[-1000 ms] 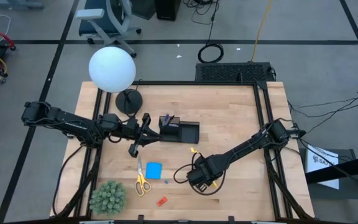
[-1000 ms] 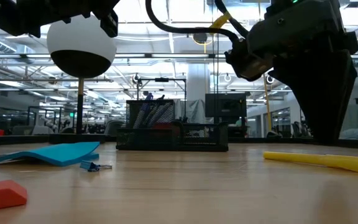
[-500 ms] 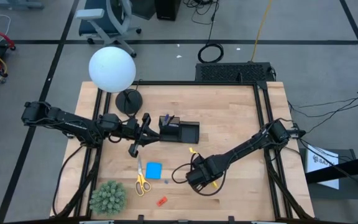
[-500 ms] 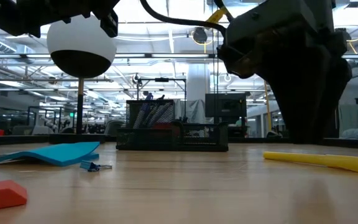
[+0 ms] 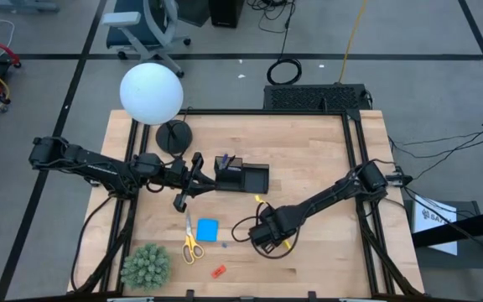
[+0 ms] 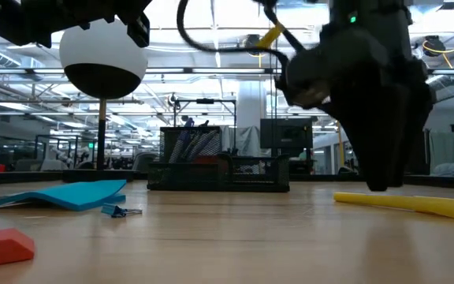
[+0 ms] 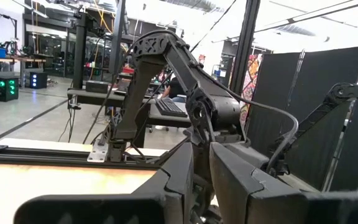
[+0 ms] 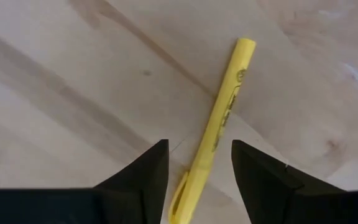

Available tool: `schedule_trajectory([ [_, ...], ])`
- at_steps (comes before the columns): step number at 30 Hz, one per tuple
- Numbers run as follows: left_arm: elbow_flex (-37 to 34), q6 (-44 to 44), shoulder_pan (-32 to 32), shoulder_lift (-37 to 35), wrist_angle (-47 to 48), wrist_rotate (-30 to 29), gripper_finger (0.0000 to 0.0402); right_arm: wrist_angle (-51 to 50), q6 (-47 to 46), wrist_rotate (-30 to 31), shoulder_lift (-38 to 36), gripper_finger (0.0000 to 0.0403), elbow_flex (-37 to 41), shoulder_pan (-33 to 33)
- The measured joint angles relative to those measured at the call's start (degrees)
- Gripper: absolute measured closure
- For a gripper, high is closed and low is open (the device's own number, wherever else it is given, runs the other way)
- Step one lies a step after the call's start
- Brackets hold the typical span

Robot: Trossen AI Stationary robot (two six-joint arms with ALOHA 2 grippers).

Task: Pick and place office supplies into organizer
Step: Put the yellow pen into the black desk organizer

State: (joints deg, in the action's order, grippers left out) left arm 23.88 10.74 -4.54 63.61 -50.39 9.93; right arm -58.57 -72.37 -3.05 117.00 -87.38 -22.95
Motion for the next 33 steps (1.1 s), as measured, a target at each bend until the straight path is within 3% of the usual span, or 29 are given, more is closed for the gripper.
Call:
schedule_trajectory([
  [14,0.0,0.0,0.0,0.0,0.1,0.0,0.0339,1.9,1.9,-2.1,2.0,0.0253,0.0,0.4],
  [20,0.0,0.0,0.0,0.0,0.1,0.0,0.0339,3.6,2.7,-3.1,2.0,0.0291,0.1,0.5],
  [29,0.0,0.0,0.0,0.0,0.0,0.0,0.0339,3.8,6.7,-3.1,2.0,0.0383,0.0,0.5],
  [33,0.0,0.0,0.0,0.0,0.0,0.0,0.0339,3.9,8.3,-3.2,2.0,0.0387,0.0,0.5],
])
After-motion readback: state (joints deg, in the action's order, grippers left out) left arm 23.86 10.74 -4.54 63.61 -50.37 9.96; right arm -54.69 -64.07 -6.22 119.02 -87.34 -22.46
